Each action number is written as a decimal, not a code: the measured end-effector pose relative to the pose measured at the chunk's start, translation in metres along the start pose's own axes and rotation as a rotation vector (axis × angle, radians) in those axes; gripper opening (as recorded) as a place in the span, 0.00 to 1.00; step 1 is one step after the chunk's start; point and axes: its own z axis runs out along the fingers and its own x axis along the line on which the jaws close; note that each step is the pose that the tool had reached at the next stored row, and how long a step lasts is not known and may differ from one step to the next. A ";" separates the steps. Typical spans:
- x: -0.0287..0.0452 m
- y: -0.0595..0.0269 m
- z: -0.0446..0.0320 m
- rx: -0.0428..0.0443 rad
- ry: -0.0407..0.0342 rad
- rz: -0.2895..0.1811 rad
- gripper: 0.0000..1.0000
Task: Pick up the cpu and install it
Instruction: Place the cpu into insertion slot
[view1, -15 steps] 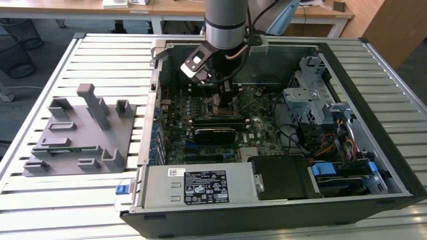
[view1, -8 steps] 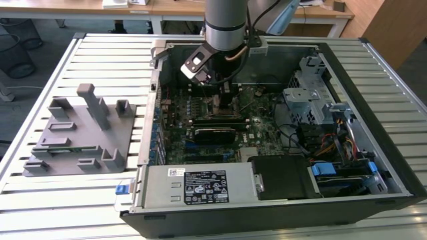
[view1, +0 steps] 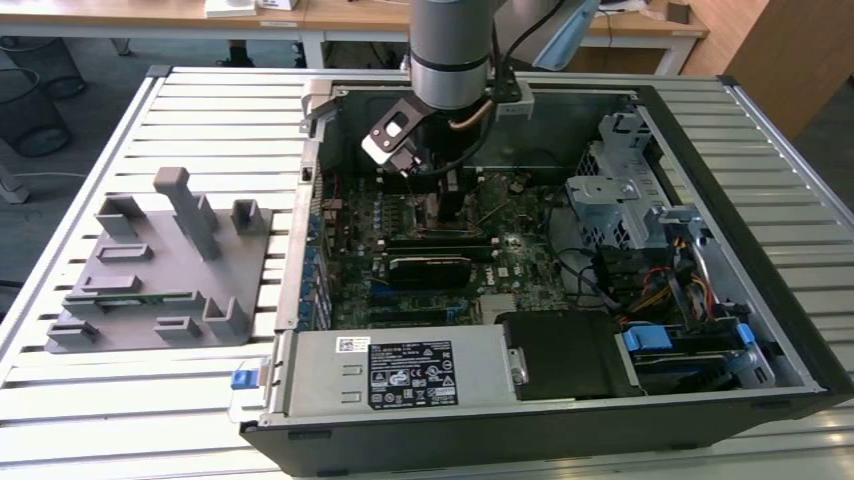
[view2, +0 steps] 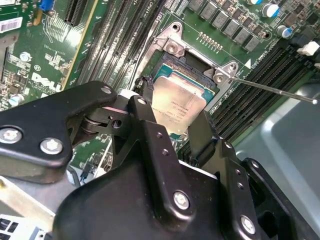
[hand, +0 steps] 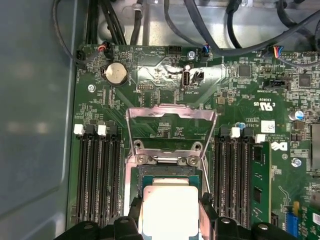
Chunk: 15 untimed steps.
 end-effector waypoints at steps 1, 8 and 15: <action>0.0000 -0.0001 0.0009 0.0001 0.0000 0.000 0.53; 0.0011 -0.0003 0.0061 0.0001 0.0000 0.001 0.53; 0.0013 -0.0006 0.0106 0.0000 -0.0002 0.005 0.53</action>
